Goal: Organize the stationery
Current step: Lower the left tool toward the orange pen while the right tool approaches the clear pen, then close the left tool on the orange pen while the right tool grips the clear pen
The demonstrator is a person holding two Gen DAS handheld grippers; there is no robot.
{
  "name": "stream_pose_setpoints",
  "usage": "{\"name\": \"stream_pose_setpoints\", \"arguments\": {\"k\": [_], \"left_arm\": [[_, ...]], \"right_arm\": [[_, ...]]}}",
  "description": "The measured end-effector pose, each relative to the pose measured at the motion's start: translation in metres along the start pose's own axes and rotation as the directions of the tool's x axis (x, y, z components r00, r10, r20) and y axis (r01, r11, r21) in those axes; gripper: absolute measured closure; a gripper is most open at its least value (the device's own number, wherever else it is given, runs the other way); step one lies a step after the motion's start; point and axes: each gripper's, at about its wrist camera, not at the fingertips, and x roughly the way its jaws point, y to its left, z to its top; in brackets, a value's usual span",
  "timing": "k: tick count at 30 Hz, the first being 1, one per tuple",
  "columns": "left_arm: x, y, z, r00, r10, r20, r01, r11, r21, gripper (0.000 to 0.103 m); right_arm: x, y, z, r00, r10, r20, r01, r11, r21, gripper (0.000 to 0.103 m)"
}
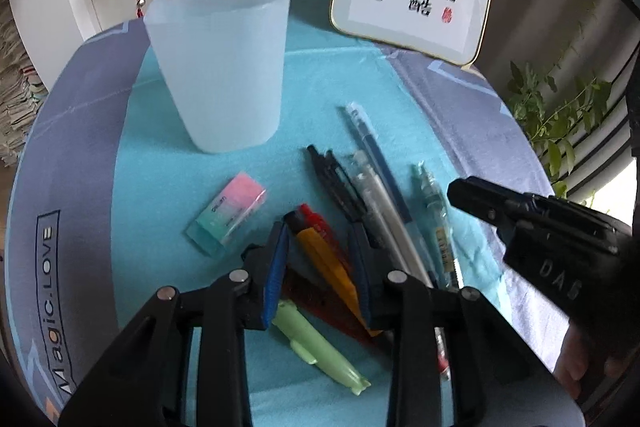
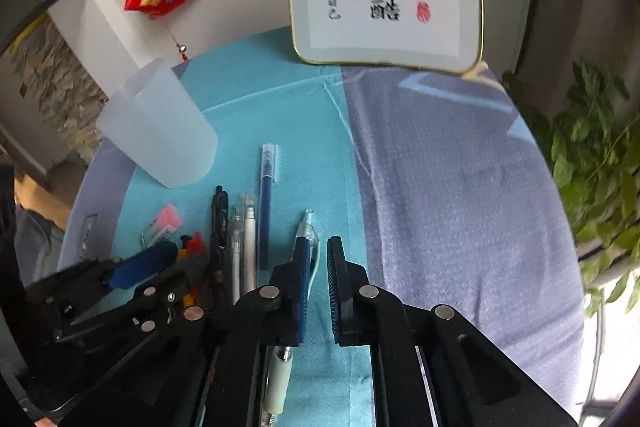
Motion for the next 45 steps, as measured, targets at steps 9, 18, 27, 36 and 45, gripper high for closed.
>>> {"name": "stream_pose_setpoints", "arguments": {"k": [9,18,27,36,45], "left_arm": [[-0.01,0.015,-0.011,1.0,-0.015,-0.004,0.014,0.999,-0.041,0.073],[-0.012,0.016,-0.015,0.993,-0.115,-0.013,0.114,0.993,-0.03,0.077],[-0.014,0.009,-0.019,0.988,-0.15,-0.038,0.15,0.989,-0.005,0.076],[-0.021,0.015,-0.022,0.994,-0.1,-0.033,0.1,0.995,-0.006,0.076],[-0.002,0.003,-0.013,0.991,-0.093,-0.095,0.088,0.995,-0.048,0.086]], "right_arm": [[0.015,0.009,0.002,0.999,0.001,-0.052,-0.002,1.0,-0.025,0.08],[0.016,0.023,-0.002,1.0,0.008,-0.023,-0.01,0.993,-0.114,0.086],[-0.012,0.009,-0.009,1.0,0.03,0.001,-0.03,0.993,-0.114,0.086],[-0.007,0.002,-0.016,0.999,0.043,-0.019,-0.045,0.996,-0.075,0.086],[-0.009,-0.003,-0.02,0.998,0.052,-0.019,-0.053,0.996,-0.069,0.086]]}}
